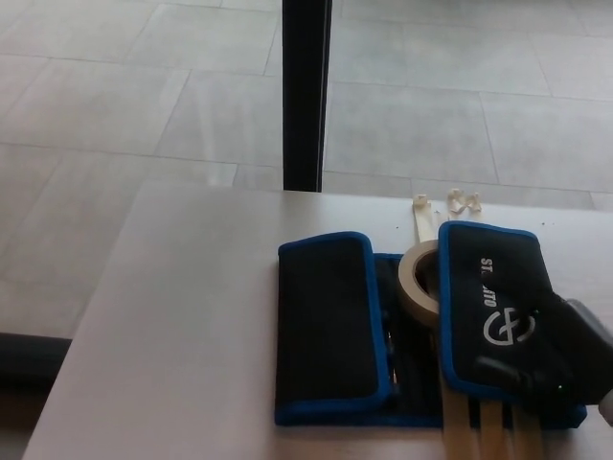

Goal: The robot uses its right hand to open a black folded toolkit cover kept in the middle of the desk

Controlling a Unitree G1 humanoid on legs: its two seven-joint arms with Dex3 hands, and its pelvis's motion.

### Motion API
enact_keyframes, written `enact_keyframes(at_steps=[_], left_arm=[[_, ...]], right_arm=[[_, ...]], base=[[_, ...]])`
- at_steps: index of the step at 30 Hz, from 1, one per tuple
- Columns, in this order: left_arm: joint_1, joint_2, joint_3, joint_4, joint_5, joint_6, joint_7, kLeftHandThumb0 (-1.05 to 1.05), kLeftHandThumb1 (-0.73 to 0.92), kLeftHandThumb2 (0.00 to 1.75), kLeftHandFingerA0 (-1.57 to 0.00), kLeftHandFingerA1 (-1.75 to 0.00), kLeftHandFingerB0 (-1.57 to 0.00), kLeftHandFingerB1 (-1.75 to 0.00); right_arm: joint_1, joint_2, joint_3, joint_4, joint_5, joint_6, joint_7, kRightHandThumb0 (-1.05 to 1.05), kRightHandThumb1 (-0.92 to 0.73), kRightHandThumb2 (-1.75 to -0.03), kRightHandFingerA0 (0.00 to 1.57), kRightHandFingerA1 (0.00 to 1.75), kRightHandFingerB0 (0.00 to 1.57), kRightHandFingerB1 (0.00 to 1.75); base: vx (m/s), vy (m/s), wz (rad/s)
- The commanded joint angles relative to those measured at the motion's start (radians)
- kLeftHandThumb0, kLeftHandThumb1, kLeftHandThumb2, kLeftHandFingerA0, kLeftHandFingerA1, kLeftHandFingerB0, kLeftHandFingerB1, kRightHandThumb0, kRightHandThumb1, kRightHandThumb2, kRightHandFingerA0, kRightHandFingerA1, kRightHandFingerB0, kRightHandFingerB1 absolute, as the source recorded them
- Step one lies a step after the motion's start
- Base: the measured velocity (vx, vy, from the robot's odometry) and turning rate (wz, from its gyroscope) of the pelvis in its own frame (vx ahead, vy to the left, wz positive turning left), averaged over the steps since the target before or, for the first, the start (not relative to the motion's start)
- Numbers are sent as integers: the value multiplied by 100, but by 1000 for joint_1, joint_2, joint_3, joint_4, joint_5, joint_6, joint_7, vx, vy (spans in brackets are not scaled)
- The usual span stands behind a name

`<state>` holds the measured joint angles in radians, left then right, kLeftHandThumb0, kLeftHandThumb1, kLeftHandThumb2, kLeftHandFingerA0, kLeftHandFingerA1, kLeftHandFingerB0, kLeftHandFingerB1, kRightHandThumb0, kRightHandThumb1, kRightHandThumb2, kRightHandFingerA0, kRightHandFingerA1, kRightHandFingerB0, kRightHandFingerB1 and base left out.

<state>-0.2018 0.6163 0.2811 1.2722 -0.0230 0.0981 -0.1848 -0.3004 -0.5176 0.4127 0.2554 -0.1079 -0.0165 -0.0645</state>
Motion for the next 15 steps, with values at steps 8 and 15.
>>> enact_keyframes(at_steps=[8,15], left_arm=[[-10,34,-12,7,8,18,-3,-105,20,137,-48,-110,-24,-99],[-14,35,-4,7,-2,28,-9,-105,20,140,-29,-103,-17,-98]], right_arm=[[-99,-237,295,117,-594,-193,-38,-60,-64,-60,22,57,28,38],[-114,-259,394,126,-755,-106,-114,-67,-58,-58,18,51,23,32]], base=[[0,0,0],[0,0,0]])
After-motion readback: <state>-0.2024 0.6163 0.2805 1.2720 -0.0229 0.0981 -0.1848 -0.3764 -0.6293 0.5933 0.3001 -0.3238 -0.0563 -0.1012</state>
